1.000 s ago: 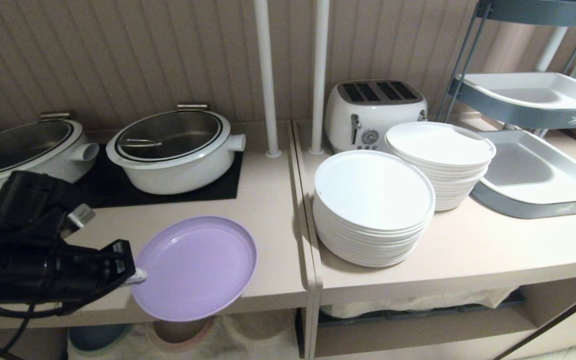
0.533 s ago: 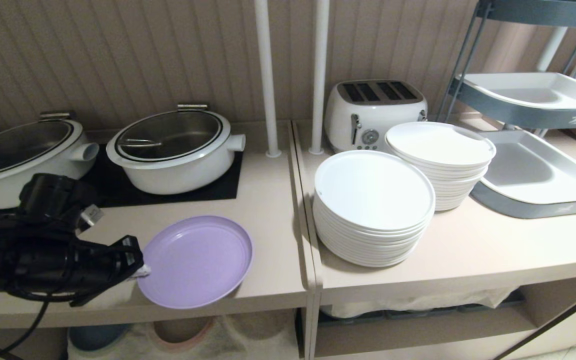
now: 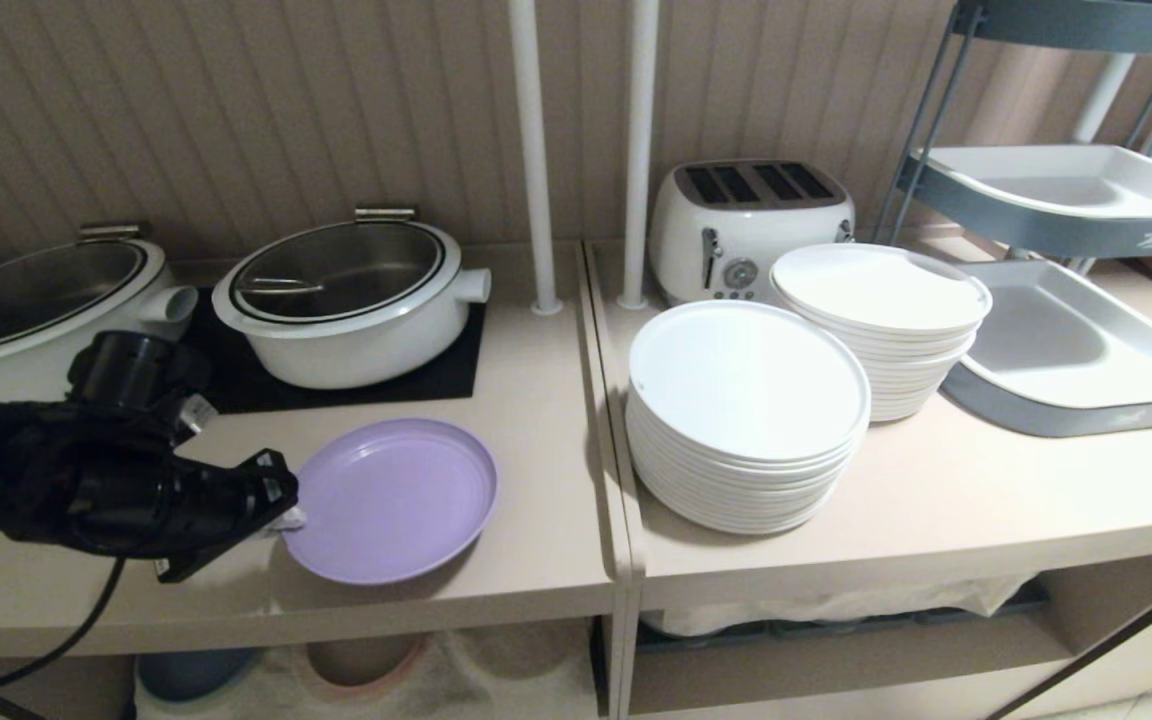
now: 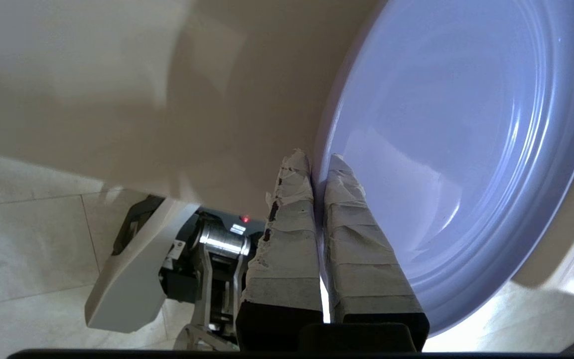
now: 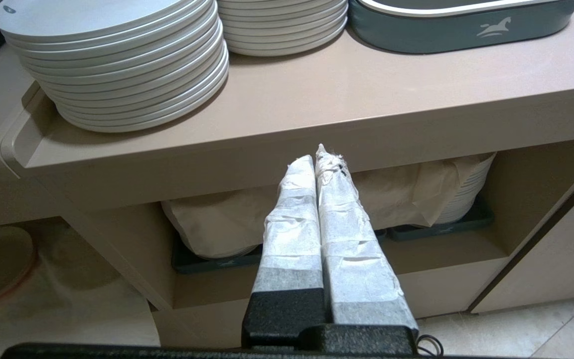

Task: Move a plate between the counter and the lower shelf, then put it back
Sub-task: Put the plate

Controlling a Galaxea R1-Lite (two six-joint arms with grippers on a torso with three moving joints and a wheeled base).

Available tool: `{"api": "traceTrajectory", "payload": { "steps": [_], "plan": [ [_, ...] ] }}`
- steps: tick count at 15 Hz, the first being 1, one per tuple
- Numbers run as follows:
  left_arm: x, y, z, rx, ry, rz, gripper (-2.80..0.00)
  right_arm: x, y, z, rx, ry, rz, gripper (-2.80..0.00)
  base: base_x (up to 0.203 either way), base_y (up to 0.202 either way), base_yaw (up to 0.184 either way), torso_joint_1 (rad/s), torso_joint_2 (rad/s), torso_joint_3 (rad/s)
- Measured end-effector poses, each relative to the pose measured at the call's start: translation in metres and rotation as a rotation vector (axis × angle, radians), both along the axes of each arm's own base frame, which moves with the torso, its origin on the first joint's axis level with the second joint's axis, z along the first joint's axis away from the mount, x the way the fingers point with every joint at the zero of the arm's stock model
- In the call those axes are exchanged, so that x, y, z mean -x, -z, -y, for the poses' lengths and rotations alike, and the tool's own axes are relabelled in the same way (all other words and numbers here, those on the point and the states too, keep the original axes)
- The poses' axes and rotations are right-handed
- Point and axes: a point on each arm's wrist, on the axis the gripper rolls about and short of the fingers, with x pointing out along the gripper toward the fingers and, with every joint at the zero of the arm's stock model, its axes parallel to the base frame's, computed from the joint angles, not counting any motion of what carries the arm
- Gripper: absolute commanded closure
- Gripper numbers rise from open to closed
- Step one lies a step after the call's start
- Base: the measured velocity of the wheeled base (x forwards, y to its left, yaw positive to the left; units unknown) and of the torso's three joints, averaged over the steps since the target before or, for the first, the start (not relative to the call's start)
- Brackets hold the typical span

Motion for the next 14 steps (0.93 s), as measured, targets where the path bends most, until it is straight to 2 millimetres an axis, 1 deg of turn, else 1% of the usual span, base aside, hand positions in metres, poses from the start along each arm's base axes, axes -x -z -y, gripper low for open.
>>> {"api": "traceTrajectory", "payload": {
  "steps": [5,8,14],
  "plan": [
    [-0.015,0.006,-0.005,0.002,-0.020,-0.012,0.00,0.000,0.000,0.000,0.000,0.000,0.001,0.00,0.000,0.000,0.000,0.000,0.00,0.000],
    [-0.024,0.010,-0.006,0.002,-0.026,0.011,0.00,0.000,0.000,0.000,0.000,0.000,0.000,0.00,0.000,0.000,0.000,0.000,0.00,0.000],
    [-0.029,0.019,-0.010,0.005,-0.037,-0.015,0.00,0.000,0.000,0.000,0.000,0.000,0.001,0.00,0.000,0.000,0.000,0.000,0.00,0.000]
  ]
}}
